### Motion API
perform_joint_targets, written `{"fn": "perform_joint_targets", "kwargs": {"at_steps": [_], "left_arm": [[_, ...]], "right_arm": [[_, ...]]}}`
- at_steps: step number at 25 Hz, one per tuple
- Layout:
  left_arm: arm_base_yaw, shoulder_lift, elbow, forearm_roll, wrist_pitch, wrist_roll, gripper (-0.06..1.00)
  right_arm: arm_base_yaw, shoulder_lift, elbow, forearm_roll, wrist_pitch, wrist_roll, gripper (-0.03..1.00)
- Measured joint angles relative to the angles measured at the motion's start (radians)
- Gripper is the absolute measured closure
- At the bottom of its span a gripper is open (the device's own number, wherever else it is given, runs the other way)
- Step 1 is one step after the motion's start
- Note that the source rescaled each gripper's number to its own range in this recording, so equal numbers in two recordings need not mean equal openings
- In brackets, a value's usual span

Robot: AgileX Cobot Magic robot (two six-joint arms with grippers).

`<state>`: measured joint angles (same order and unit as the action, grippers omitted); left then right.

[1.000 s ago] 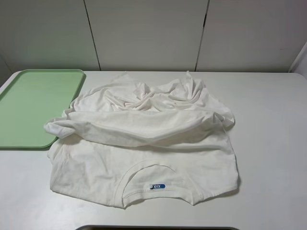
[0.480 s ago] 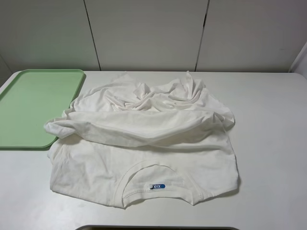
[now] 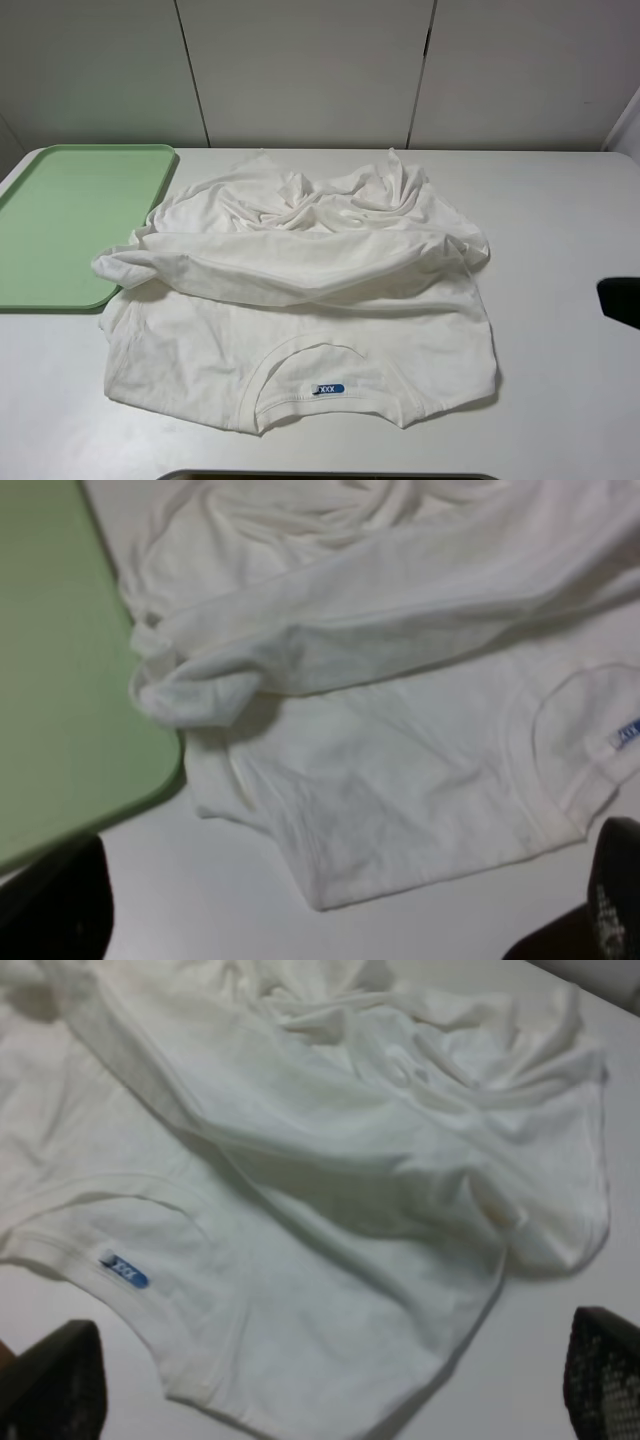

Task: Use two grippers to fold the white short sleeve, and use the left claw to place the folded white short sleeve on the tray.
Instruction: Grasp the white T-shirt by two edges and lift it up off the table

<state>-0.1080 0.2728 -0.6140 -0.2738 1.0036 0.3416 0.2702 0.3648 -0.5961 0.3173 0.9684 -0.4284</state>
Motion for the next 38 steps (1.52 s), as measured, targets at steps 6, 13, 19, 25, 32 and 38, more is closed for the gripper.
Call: {"fn": "perform_joint_targets", "kwargs": {"at_steps": [6, 13, 19, 25, 32, 38], "left_arm": [[-0.002, 0.291, -0.126, -0.037, 0.005, 0.169, 0.02], [-0.024, 0.642, -0.244, -0.059, 0.020, 0.274, 0.03], [-0.124, 0.925, -0.263, -0.005, 0.001, 0.364, 0.03], [-0.164, 1.081, -0.263, 0.081, -0.124, 0.398, 0.04], [-0.164, 1.175, -0.263, 0.087, -0.327, 0.577, 0.04], [-0.164, 1.213, -0.263, 0.075, -0.429, 0.648, 0.04]], "right_arm": [[0.073, 0.339, -0.136, 0.000, -0.090, -0.211, -0.03], [0.091, 0.695, -0.230, 0.000, -0.208, -0.396, -0.03], [0.151, 1.007, -0.234, -0.093, -0.355, -0.506, -0.03], [0.204, 1.139, -0.235, -0.231, -0.477, -0.502, -0.03], [0.210, 1.266, -0.235, -0.439, -0.580, -0.379, -0.03], [0.210, 1.344, -0.235, -0.566, -0.656, -0.292, -0.03]]}}
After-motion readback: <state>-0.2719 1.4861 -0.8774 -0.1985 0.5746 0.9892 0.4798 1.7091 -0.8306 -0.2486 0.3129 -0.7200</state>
